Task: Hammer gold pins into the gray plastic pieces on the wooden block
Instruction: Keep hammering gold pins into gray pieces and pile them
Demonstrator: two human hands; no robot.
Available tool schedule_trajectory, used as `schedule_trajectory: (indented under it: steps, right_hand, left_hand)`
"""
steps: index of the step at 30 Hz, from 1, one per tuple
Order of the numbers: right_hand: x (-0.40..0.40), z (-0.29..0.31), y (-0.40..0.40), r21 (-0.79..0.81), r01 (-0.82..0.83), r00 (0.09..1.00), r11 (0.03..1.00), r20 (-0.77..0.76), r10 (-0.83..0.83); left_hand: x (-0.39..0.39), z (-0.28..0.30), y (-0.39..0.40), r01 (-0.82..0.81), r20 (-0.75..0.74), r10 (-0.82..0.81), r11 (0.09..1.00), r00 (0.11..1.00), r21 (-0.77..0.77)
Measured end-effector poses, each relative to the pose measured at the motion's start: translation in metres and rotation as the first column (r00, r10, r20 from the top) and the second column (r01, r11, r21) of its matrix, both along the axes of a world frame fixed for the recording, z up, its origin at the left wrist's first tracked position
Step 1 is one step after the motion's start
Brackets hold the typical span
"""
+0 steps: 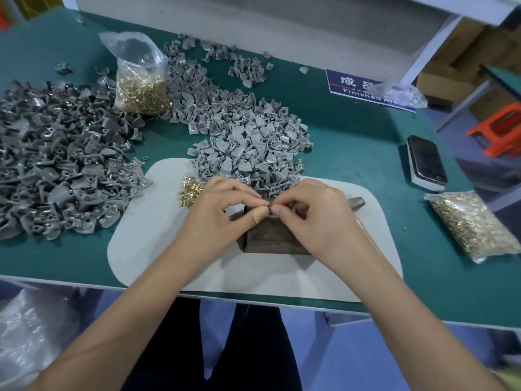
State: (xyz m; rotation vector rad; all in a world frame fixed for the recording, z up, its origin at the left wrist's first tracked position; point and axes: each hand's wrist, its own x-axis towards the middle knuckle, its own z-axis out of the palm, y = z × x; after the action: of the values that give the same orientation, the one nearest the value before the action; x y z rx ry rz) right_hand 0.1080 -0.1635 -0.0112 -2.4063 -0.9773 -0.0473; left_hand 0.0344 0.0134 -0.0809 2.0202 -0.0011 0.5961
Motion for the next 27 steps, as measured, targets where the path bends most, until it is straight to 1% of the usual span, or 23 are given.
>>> schedule_trajectory:
  steps: [2, 3, 4, 6, 7, 8, 9, 11, 15, 16, 17, 19, 21, 22, 23, 24, 25, 27]
  right_hand:
    - [0.002, -0.002, -0.019, 0.143, 0.109, 0.993, 0.984, 0.034, -0.115]
    - [0.004, -0.005, -0.031, 0.175, 0.187, 0.978, 0.967, 0.061, -0.200]
    - [0.007, -0.008, -0.045, 0.160, 0.283, 0.951, 0.946, 0.081, -0.298]
    - [0.011, -0.019, -0.075, 0.001, 0.489, 0.867, 0.872, 0.106, -0.486]
    - [0.010, -0.025, -0.087, -0.103, 0.544, 0.839, 0.832, 0.093, -0.537]
    - [0.009, -0.030, -0.096, -0.191, 0.552, 0.831, 0.811, 0.054, -0.553]
    - [0.008, -0.034, -0.101, -0.250, 0.532, 0.835, 0.809, -0.003, -0.550]
    - [0.005, -0.039, -0.105, -0.275, 0.489, 0.848, 0.828, -0.074, -0.525]
    - [0.007, -0.032, -0.107, -0.248, 0.495, 0.858, 0.833, -0.015, -0.514]
    - [0.007, -0.028, -0.108, -0.212, 0.492, 0.863, 0.844, -0.006, -0.505]
    - [0.007, -0.024, -0.109, -0.143, 0.480, 0.873, 0.866, -0.016, -0.487]
    - [0.006, -0.012, -0.106, 0.059, 0.430, 0.899, 0.901, -0.118, -0.421]
    - [0.000, -0.001, -0.094, 0.227, 0.319, 0.922, 0.920, -0.297, -0.247]
    - [-0.004, 0.003, -0.088, 0.263, 0.246, 0.928, 0.933, -0.341, -0.148]
    - [-0.008, 0.005, -0.082, 0.263, 0.174, 0.938, 0.949, -0.338, -0.078]
    - [-0.011, 0.005, -0.076, 0.226, 0.120, 0.951, 0.967, -0.307, -0.046]
    - [-0.013, 0.004, -0.070, 0.164, 0.089, 0.963, 0.982, -0.265, -0.043]
    - [-0.015, 0.003, -0.061, 0.042, 0.091, 0.978, 0.995, -0.190, -0.081]
  left_hand:
    - [0.000, 0.001, 0.000, 0.000, -0.006, 0.000, 1.000, 1.000, 0.016]
    - [0.000, 0.002, 0.001, 0.000, -0.011, 0.000, 1.000, 1.000, 0.026]
    - [-0.001, 0.002, 0.001, 0.002, -0.017, -0.001, 0.999, 1.000, 0.037]
    - [-0.001, 0.002, 0.000, 0.003, -0.020, -0.002, 0.998, 1.000, 0.059]
    - [-0.002, 0.002, 0.000, 0.004, -0.017, -0.003, 0.998, 1.000, 0.069]
    - [-0.002, 0.002, 0.000, 0.004, -0.011, -0.003, 0.997, 1.000, 0.078]
    - [-0.002, 0.002, 0.000, 0.004, -0.006, -0.003, 0.996, 1.000, 0.084]
    - [-0.002, 0.002, 0.000, 0.005, -0.007, -0.004, 0.996, 1.000, 0.093]
    - [-0.001, 0.001, 0.000, 0.007, -0.009, -0.007, 0.996, 1.000, 0.090]
    - [-0.001, 0.001, 0.001, 0.006, -0.006, -0.006, 0.996, 1.000, 0.089]
    - [-0.001, 0.000, 0.001, 0.006, -0.003, -0.006, 0.996, 1.000, 0.089]
    - [0.000, -0.002, 0.001, 0.003, 0.006, -0.004, 0.996, 1.000, 0.090]
    - [0.001, -0.003, 0.001, 0.002, 0.011, -0.003, 0.996, 1.000, 0.091]
    - [0.001, -0.003, 0.001, 0.000, 0.012, -0.001, 0.996, 1.000, 0.089]
    - [0.001, -0.002, 0.001, -0.001, 0.014, 0.000, 0.996, 1.000, 0.088]
    - [0.001, -0.002, 0.000, -0.001, 0.016, 0.000, 0.996, 1.000, 0.090]
    - [0.001, -0.002, 0.000, -0.003, 0.018, 0.001, 0.996, 1.000, 0.094]
    - [0.001, -0.003, 0.000, -0.010, 0.023, 0.008, 0.994, 1.000, 0.105]
